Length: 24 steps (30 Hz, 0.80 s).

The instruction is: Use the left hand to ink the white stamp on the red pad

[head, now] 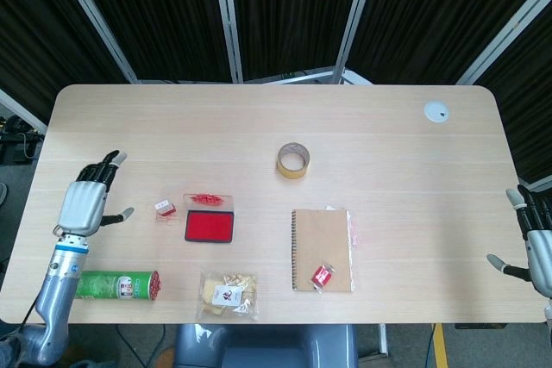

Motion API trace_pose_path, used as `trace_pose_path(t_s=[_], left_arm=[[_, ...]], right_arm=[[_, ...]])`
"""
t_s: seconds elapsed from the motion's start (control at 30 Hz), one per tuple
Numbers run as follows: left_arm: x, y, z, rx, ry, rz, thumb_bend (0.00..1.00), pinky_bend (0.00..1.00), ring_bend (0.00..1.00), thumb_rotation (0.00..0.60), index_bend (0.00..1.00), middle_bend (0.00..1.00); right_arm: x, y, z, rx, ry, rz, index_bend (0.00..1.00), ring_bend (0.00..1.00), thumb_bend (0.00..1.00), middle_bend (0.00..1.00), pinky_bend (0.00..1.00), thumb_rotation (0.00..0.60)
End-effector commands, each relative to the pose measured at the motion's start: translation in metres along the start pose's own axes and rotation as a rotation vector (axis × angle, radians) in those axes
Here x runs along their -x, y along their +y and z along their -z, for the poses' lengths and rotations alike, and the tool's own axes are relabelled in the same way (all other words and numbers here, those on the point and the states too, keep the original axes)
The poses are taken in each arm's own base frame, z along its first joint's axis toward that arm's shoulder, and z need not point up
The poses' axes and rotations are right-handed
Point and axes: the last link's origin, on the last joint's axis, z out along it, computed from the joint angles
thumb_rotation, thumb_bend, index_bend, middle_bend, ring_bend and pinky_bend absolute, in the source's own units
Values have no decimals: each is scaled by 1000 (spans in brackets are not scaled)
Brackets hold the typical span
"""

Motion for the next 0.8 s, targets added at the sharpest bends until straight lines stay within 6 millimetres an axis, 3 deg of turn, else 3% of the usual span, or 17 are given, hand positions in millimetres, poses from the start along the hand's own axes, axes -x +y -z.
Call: trace_pose_path(t_s=[0.03,0.17,0.27,0.8], left_arm=[[-44,-8,52,-80,22,-132,0,0,0,600,0,0],[-61,-8,78,-133,-23,-146,0,0,0,600,0,0],[-65,-8,85,-142,-48,-157,0,0,0,600,0,0],[-76,-16,87,-146,-40,-132,0,0,0,600,0,0]], right_arm=[[-3,-1,2,-7,10,-13,0,0,0,0,0,600],[-9,-3,2,-16,29,-35,0,0,0,0,0,600],[-11,-3,2,-19,34,-43,0,0,0,0,0,600],[-11,-7,1,-32,37,-32,0,0,0,0,0,600]])
